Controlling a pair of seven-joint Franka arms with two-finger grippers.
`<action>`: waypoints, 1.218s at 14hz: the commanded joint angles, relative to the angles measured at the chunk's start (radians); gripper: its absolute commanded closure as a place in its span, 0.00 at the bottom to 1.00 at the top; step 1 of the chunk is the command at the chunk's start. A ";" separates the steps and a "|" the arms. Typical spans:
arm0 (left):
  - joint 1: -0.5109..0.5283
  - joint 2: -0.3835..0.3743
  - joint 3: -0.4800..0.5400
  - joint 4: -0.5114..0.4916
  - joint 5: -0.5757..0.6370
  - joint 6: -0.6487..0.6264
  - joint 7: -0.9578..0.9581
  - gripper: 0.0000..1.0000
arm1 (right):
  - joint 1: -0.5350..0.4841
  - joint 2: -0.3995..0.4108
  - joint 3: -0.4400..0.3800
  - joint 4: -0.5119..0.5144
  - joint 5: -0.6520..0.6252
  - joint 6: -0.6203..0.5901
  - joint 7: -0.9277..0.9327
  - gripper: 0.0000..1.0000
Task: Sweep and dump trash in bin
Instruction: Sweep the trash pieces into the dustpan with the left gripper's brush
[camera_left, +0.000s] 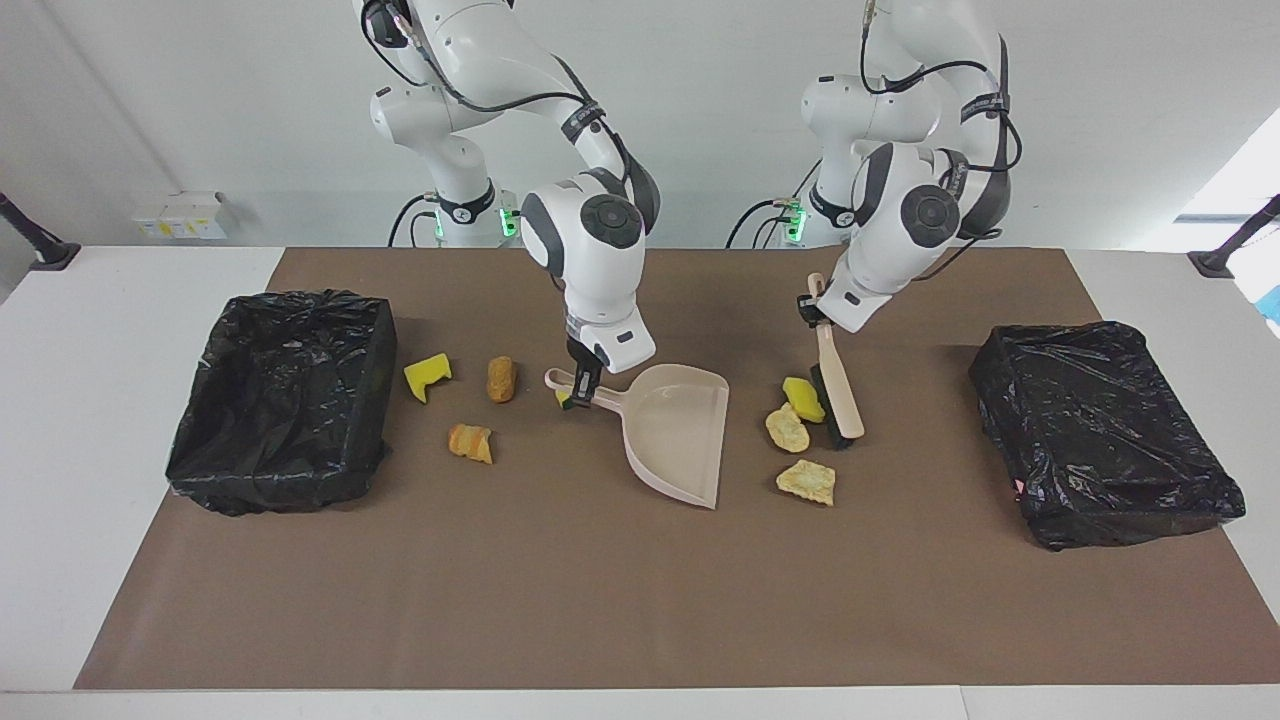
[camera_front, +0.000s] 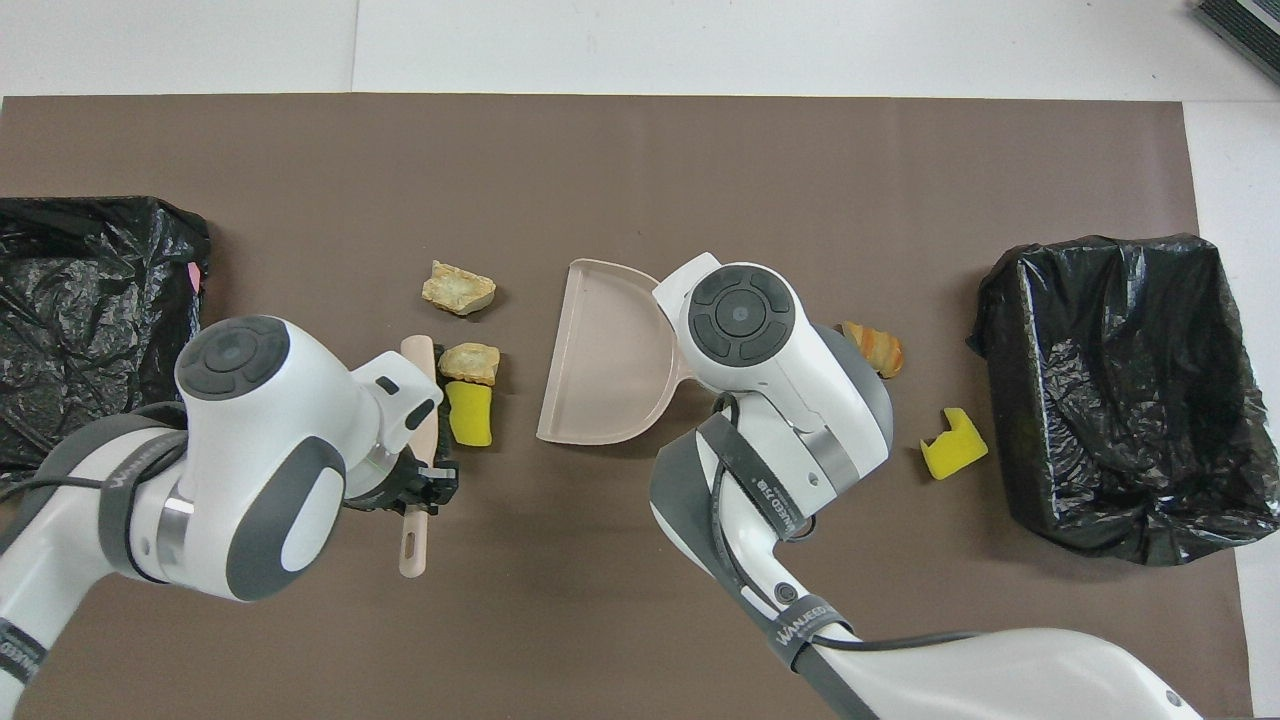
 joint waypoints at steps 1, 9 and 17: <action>-0.089 -0.014 0.014 -0.016 -0.057 0.056 -0.046 1.00 | 0.004 0.019 0.007 -0.002 -0.011 0.044 -0.034 1.00; 0.051 0.000 0.029 0.223 -0.023 -0.091 0.080 1.00 | 0.005 0.040 0.007 0.001 0.000 0.094 -0.037 1.00; 0.193 0.331 0.027 0.458 0.249 -0.013 0.472 1.00 | 0.008 0.039 0.006 -0.003 0.000 0.085 -0.034 1.00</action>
